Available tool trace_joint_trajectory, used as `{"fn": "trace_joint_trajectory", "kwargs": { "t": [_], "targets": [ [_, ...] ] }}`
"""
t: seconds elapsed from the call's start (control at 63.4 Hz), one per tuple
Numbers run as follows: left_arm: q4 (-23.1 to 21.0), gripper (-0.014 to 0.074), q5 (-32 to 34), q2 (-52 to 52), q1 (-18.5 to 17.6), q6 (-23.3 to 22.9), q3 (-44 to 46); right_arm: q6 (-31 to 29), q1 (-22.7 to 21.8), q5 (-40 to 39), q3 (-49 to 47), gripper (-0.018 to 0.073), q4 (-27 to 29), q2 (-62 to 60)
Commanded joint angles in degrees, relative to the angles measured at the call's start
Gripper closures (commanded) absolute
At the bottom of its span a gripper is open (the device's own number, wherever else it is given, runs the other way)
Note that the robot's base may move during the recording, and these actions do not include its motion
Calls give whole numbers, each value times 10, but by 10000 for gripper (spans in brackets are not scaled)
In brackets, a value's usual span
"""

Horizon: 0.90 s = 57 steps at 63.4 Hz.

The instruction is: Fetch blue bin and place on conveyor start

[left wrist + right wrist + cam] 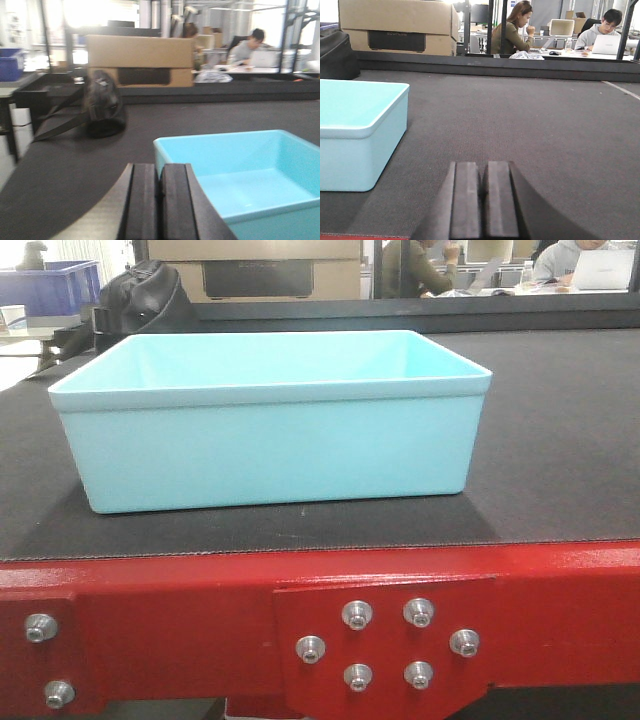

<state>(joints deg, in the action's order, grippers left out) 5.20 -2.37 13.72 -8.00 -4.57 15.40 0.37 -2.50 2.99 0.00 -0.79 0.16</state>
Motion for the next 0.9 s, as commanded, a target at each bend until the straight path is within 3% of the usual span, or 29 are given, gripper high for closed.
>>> {"fn": "trace_joint_trajectory", "kwargs": {
  "t": [0.0, 0.221, 0.331, 0.457, 0.883],
  "targets": [
    [-10, 707, 20, -39, 33, 14, -39, -4, -3, -6, 0, 726, 2, -2],
    [-20, 707, 24, -134, 95, 14, -121, -4, -3, -6, 0, 726, 2, -2],
    [-20, 707, 28, -137, 110, 14, -148, -4, -3, -6, 0, 726, 2, -2],
    [-20, 707, 61, -137, 112, 14, -154, -4, -3, -6, 0, 726, 2, -2],
    [-20, 707, 48, -137, 112, 14, -154, -4, -3, -6, 0, 726, 2, -2]
  ]
}}
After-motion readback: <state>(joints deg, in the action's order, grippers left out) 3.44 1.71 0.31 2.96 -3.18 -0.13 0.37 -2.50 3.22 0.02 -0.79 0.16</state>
